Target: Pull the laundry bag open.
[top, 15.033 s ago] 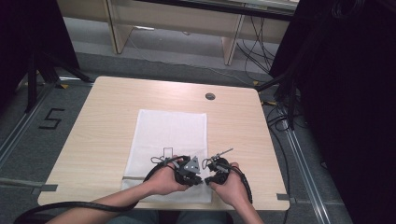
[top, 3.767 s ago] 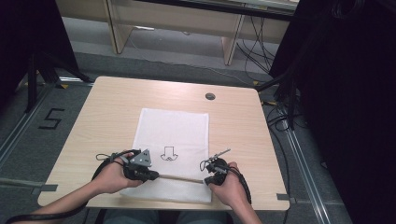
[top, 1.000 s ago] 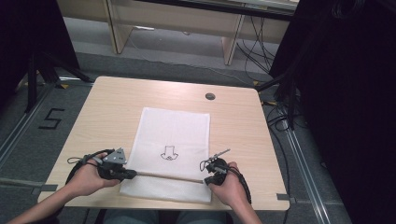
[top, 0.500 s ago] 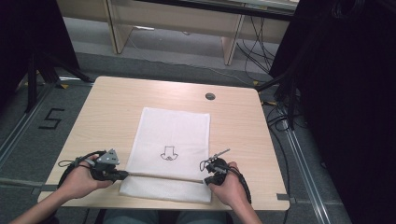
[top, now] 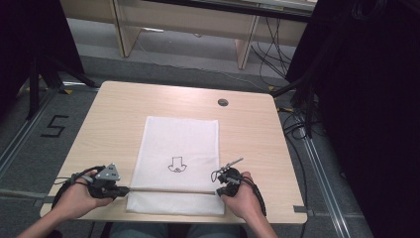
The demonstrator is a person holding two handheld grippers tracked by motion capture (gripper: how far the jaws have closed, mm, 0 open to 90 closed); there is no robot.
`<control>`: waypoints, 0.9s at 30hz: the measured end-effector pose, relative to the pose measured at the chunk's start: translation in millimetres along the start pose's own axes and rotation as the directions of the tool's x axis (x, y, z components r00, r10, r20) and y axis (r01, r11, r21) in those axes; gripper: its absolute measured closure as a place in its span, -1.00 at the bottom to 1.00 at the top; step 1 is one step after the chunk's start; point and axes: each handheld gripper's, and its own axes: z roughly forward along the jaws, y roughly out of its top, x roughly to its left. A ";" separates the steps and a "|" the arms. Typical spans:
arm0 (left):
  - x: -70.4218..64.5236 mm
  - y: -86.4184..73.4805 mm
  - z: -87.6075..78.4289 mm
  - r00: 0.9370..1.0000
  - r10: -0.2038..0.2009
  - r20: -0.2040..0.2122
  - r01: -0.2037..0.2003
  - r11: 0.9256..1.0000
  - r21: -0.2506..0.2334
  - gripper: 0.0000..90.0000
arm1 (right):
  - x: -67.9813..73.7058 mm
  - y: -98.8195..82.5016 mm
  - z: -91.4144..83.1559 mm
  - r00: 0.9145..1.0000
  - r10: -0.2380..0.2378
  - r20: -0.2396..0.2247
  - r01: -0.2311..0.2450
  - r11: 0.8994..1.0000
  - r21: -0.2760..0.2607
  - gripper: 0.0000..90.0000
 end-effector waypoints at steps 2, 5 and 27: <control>0.0 0.3 0.0 1.000 0.002 -0.005 -0.002 1.000 0.008 0.94 | -1.3 0.3 1.0 1.000 -0.024 -0.003 0.024 1.000 -0.014 1.00; -0.3 -0.6 0.7 1.000 -0.012 -0.001 0.012 1.000 -0.001 0.94 | -1.4 0.5 1.1 1.000 -0.027 -0.002 0.027 1.000 -0.016 1.00; 8.9 -5.9 -1.7 1.000 -0.005 0.011 0.006 0.997 -0.071 0.63 | -1.2 -2.0 -0.7 1.000 -0.023 -0.013 0.023 0.999 -0.048 0.83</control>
